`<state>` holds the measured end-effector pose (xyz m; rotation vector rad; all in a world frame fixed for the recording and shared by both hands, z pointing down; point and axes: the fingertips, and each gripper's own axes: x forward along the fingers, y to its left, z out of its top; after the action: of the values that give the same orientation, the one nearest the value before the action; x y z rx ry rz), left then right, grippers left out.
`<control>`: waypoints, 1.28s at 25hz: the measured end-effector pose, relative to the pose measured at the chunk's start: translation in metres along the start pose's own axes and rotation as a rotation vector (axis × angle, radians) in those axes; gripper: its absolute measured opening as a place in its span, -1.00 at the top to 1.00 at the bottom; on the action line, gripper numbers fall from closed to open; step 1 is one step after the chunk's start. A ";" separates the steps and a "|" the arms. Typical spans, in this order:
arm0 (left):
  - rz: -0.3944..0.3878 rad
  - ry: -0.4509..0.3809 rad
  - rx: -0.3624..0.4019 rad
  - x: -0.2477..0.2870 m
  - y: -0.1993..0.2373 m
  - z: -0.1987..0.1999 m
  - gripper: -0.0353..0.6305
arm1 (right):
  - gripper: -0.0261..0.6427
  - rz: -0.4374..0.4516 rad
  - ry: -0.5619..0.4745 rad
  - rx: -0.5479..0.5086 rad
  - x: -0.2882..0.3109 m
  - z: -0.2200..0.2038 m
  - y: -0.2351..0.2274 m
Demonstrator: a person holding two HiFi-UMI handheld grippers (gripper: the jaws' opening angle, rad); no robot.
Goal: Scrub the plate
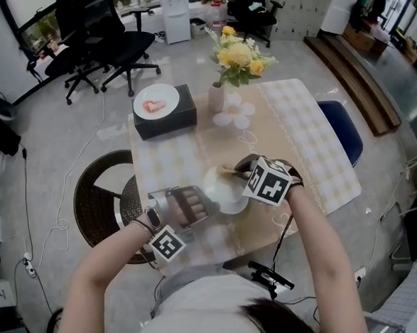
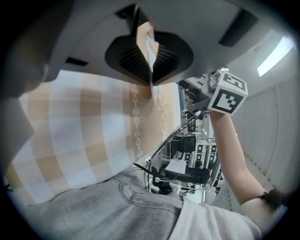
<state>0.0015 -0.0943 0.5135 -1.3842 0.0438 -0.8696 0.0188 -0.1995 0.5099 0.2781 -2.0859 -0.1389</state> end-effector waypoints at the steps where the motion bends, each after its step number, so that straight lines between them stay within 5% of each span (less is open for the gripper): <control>1: 0.000 0.000 -0.004 0.000 0.000 0.000 0.83 | 0.82 0.000 -0.004 0.012 0.000 -0.004 0.001; 15: 0.002 0.003 -0.016 0.000 -0.004 -0.001 0.83 | 0.82 0.017 -0.037 0.203 -0.006 -0.051 0.008; 32: -0.007 -0.002 -0.002 0.003 -0.005 0.002 0.83 | 0.82 0.021 -0.119 -0.118 -0.023 0.046 -0.017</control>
<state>0.0021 -0.0941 0.5197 -1.3877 0.0383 -0.8749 -0.0075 -0.2110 0.4631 0.1796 -2.1878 -0.2710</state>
